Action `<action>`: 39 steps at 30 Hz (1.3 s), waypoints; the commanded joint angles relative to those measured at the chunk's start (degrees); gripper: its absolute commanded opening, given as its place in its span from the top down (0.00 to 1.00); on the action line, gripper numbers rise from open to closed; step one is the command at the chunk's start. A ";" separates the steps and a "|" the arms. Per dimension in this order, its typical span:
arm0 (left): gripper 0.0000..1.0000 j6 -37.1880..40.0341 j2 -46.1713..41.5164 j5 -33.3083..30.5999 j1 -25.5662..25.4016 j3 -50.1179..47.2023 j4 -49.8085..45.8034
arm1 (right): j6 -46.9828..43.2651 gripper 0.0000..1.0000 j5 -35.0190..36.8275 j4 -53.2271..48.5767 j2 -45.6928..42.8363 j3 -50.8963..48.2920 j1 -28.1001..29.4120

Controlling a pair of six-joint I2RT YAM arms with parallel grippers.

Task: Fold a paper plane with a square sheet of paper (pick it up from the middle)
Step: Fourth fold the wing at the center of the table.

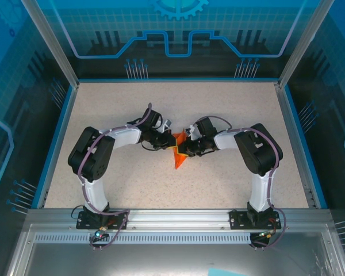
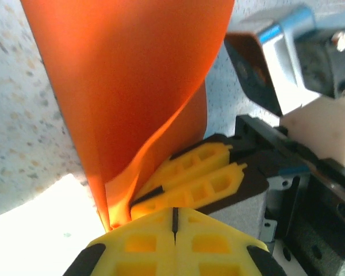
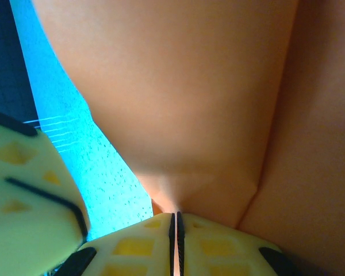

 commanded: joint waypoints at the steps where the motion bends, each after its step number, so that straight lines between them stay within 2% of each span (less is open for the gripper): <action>1: 1.00 0.65 -2.01 -1.81 0.94 0.25 0.29 | -2.02 0.87 2.45 -3.61 1.41 -1.74 0.38; 5: 1.00 0.48 -2.62 -2.48 1.77 -0.39 0.73 | -2.38 0.87 2.98 -4.01 0.90 -1.90 0.29; 8: 1.00 0.37 -0.09 -0.26 1.37 1.26 0.11 | -2.35 0.87 2.80 -3.98 1.09 -1.60 0.29; 16: 1.00 0.88 4.42 0.23 -0.06 2.78 0.15 | -2.60 0.87 2.89 -4.48 0.49 -1.70 0.20; 39: 1.00 6.57 11.19 -4.31 -0.31 7.82 -6.25 | -2.86 0.86 2.04 -2.68 -2.44 -3.25 0.09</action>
